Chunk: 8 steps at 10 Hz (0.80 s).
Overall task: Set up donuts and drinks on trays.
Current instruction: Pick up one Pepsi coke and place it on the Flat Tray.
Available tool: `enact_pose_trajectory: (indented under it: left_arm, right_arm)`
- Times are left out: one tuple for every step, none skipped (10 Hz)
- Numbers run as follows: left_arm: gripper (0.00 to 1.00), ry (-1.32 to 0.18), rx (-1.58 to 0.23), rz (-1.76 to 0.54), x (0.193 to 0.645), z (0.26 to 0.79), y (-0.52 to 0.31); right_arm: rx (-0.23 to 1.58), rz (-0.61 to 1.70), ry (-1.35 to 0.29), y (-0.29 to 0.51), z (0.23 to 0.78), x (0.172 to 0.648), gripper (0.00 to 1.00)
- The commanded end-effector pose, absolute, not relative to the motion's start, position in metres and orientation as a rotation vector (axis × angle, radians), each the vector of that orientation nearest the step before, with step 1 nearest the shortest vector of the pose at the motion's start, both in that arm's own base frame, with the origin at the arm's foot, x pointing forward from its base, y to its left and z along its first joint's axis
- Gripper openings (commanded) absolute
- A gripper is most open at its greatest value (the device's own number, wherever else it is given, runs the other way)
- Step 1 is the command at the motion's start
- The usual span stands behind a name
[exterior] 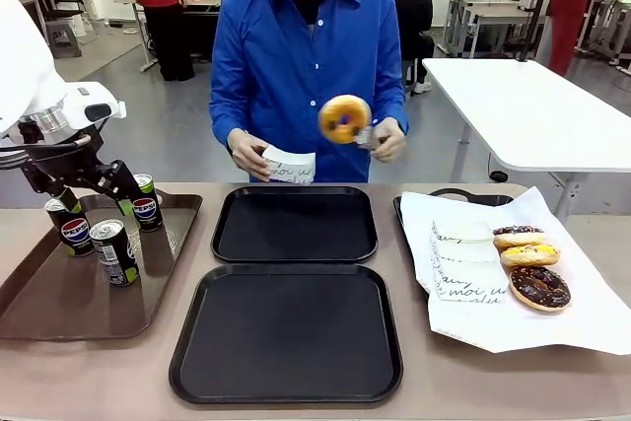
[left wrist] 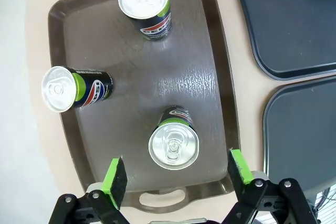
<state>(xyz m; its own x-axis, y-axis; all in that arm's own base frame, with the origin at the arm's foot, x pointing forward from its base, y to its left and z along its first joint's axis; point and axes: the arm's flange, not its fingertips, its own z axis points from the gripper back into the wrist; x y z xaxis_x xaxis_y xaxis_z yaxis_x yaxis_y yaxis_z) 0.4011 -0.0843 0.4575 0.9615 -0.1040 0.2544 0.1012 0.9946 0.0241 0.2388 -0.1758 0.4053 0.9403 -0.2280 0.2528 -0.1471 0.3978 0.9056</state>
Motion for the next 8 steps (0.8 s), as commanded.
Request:
enact_pose_trajectory:
  left_arm:
    - [1.0, -0.259, 0.011, -0.103, 0.401, 0.458, -0.084]
    - [1.0, -0.229, 0.015, -0.101, 0.402, 0.45, -0.084]
    - [1.0, -0.243, 0.046, -0.083, 0.4, 0.444, -0.088]
    - [1.0, -0.226, 0.038, -0.084, 0.401, 0.438, -0.089]
    - [1.0, -0.206, 0.018, -0.063, 0.401, 0.432, -0.089]
    - [1.0, -0.2, 0.008, -0.061, 0.404, 0.427, -0.089]
    - [1.0, -0.203, 0.022, -0.055, 0.407, 0.423, -0.089]
    - [1.0, -0.206, 0.025, -0.045, 0.41, 0.419, -0.088]
  right_arm:
    - [1.179, -0.044, -0.374, -0.176, 0.405, 0.239, 1.0]
    - [1.179, -0.044, -0.374, -0.176, 0.405, 0.239, 1.0]
    - [1.179, -0.044, -0.374, -0.176, 0.405, 0.239, 1.0]
    - [1.179, -0.044, -0.374, -0.176, 0.405, 0.239, 1.0]
    - [1.179, -0.044, -0.374, -0.176, 0.405, 0.239, 1.0]
    - [1.179, -0.044, -0.374, -0.176, 0.405, 0.239, 1.0]
    - [1.179, -0.044, -0.374, -0.176, 0.405, 0.239, 1.0]
    - [1.179, -0.044, -0.374, -0.176, 0.405, 0.239, 1.0]
